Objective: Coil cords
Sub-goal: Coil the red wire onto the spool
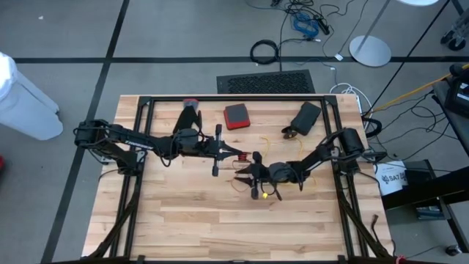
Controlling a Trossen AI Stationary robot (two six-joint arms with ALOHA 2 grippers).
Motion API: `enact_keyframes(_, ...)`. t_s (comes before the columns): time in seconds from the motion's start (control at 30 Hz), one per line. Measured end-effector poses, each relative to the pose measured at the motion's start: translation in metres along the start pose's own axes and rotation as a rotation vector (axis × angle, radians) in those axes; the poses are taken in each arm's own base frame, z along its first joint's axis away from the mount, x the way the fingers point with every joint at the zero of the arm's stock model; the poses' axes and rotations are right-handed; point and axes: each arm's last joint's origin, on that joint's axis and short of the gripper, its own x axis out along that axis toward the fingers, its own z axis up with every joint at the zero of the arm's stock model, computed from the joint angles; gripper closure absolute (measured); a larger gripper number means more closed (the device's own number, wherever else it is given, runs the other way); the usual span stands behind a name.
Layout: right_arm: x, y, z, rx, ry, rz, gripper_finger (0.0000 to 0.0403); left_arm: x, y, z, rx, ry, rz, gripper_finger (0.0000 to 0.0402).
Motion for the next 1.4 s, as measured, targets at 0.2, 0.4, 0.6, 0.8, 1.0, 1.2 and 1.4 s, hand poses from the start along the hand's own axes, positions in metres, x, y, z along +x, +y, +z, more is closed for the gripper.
enact_keyframes(0.2, 0.002, -0.001, -0.001, -0.005, 0.003, -0.016, 0.0329, 0.0, -0.001, 0.0, -0.015, 0.001, -0.002, 0.0401)
enact_keyframes(0.4, 0.002, -0.002, -0.001, -0.018, 0.005, -0.034, 0.0378, 0.0, -0.001, 0.0, -0.016, 0.003, -0.003, 0.0401)
enact_keyframes(0.6, 0.002, -0.002, -0.002, -0.021, 0.015, -0.038, 0.04, 0.0, -0.001, 0.0, -0.017, 0.006, -0.003, 0.0401)
enact_keyframes(0.8, 0.002, -0.009, -0.009, -0.036, 0.087, -0.112, 0.0402, 0.0, -0.001, -0.001, -0.018, 0.014, -0.006, 0.0401)
enact_keyframes(1.0, -0.014, -0.018, -0.01, -0.001, 0.106, -0.155, 0.0402, 0.0, -0.002, -0.004, -0.022, 0.044, -0.013, 0.0401)
enact_keyframes(1.2, -0.045, -0.027, -0.005, 0.03, 0.083, -0.236, 0.0403, 0.0, -0.002, -0.005, -0.023, 0.06, -0.016, 0.0401)
enact_keyframes(1.4, -0.072, -0.029, 0.005, 0.07, 0.03, -0.236, 0.0403, 0.0, -0.001, -0.007, 0.004, 0.081, 0.026, 0.0401)
